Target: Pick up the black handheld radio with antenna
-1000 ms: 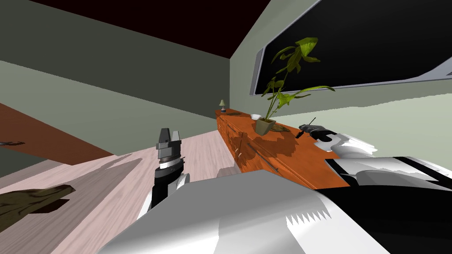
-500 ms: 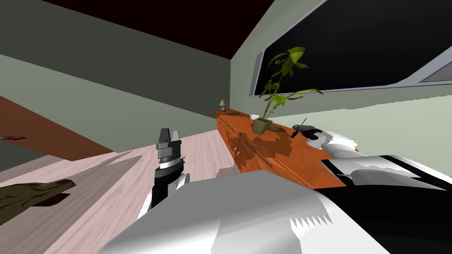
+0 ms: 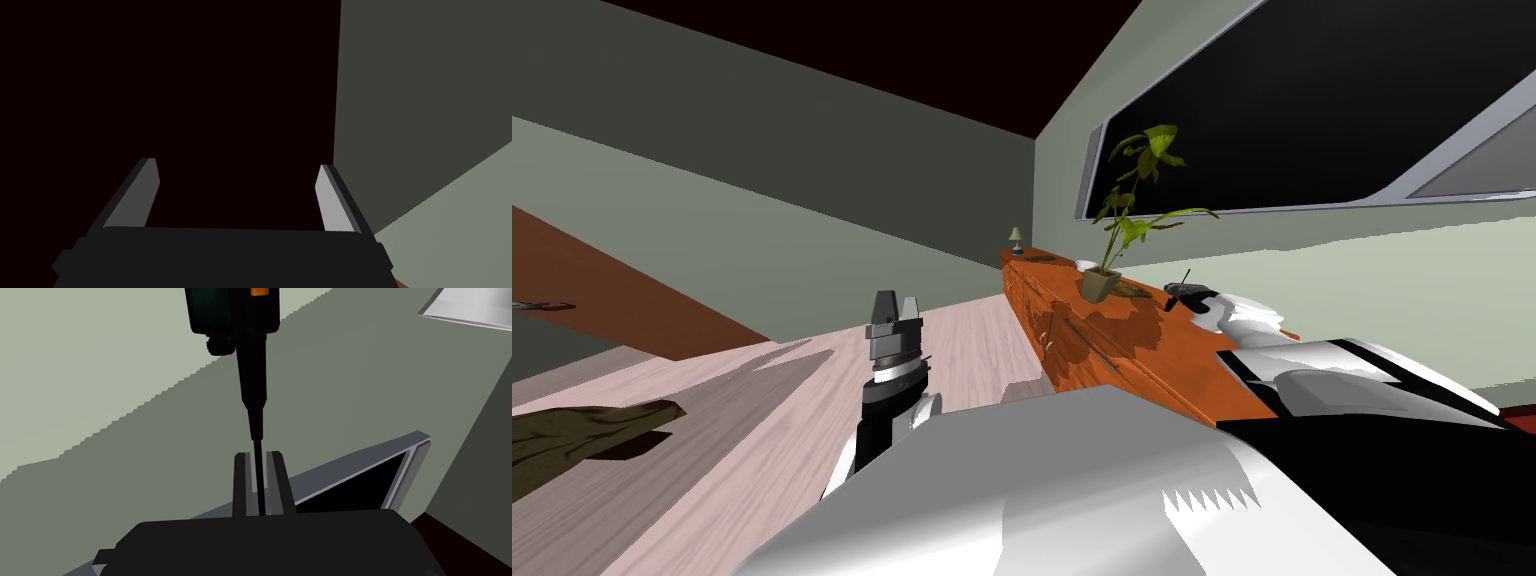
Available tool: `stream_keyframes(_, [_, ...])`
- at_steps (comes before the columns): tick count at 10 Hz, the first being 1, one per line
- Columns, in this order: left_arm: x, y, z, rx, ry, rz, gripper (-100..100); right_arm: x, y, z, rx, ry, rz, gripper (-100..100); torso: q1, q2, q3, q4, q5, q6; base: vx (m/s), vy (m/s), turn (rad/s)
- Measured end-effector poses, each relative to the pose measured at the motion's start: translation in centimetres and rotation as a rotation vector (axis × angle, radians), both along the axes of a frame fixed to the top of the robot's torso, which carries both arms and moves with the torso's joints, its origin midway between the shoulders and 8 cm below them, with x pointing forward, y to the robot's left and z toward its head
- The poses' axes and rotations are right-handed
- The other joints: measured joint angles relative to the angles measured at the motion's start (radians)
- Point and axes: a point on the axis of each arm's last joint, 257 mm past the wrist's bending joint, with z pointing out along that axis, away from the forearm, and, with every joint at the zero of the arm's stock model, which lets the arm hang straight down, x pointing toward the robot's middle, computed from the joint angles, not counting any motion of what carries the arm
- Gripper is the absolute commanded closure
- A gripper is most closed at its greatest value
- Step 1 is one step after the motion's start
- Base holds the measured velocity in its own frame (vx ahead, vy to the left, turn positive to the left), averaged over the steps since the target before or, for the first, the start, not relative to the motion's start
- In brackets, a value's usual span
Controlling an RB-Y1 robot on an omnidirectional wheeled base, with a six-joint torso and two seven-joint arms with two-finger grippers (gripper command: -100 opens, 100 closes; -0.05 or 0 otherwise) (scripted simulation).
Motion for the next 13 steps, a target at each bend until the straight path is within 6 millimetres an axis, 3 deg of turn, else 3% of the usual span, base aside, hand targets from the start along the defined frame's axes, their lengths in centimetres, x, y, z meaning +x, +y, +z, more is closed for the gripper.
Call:
stream_keyframes(3, [0.0, 0.0, 0.0, 0.000, 0.000, 0.000, 0, 0.7, 0.6, -0.1, -0.009, 0.013, 0.001, 100, 0.000, -0.003, -0.002, 0.000, -0.001, 0.001, -0.027, -0.014, -0.009])
stream_keyframes(13, [0.0, 0.0, 0.0, 0.000, 0.000, 0.000, 0, 5.8, 4.6, 0.8, -0.031, -0.022, -0.004, 100, -0.002, 0.000, 0.001, 0.002, -0.002, 0.001, -0.062, -0.033, 0.003])
